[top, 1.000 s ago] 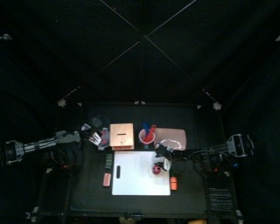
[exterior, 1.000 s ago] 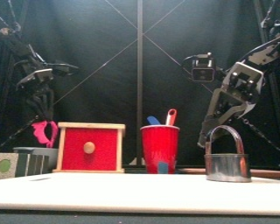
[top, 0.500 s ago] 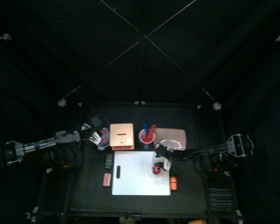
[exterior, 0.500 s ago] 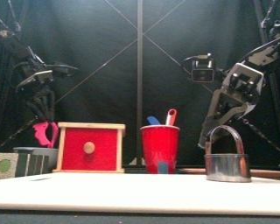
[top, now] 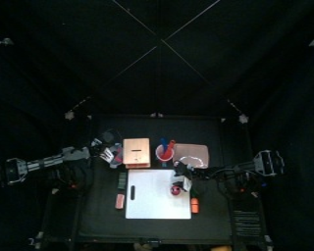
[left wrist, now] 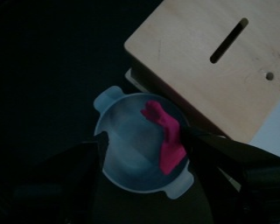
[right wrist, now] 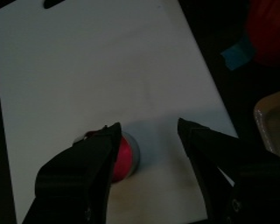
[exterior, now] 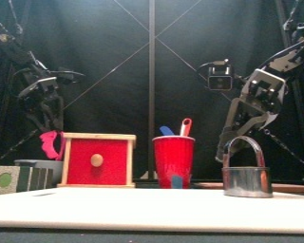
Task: Get the cutter from the drawer then cut the dough then place the extra dough in the bowl
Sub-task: Place the extra dough in the bowl
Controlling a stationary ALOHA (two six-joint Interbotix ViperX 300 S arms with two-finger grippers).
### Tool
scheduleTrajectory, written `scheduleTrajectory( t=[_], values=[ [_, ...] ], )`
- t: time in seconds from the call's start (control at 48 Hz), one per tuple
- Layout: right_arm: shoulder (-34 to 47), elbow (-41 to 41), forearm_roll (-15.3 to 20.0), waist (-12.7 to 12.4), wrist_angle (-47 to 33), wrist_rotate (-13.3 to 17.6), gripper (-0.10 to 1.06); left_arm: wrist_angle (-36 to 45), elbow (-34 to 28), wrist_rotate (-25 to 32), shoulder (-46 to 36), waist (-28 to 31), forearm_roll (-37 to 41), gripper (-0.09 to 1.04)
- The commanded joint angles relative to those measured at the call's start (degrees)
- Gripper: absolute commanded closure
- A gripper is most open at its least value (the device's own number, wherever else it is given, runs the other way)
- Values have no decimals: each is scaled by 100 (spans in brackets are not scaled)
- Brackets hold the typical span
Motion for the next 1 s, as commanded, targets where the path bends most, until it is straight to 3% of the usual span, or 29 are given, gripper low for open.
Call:
scheduleTrajectory(
  t=[0.021, 0.208, 0.479, 1.0],
  values=[
    [-62, -88, 9, -18, -26, 0, 8, -44, -53, -9, 0, 70, 9, -3],
    [-70, -88, 9, -9, -26, 9, 8, -255, -26, -88, -79, 229, -105, -3],
    [-70, -62, 97, 0, -26, 0, 8, -1547, 650, -88, -422, 615, -1116, -3],
    [-62, -79, 105, 9, -26, 9, 8, -2118, 1222, -62, -958, 1020, -1828, -3]
  ],
)
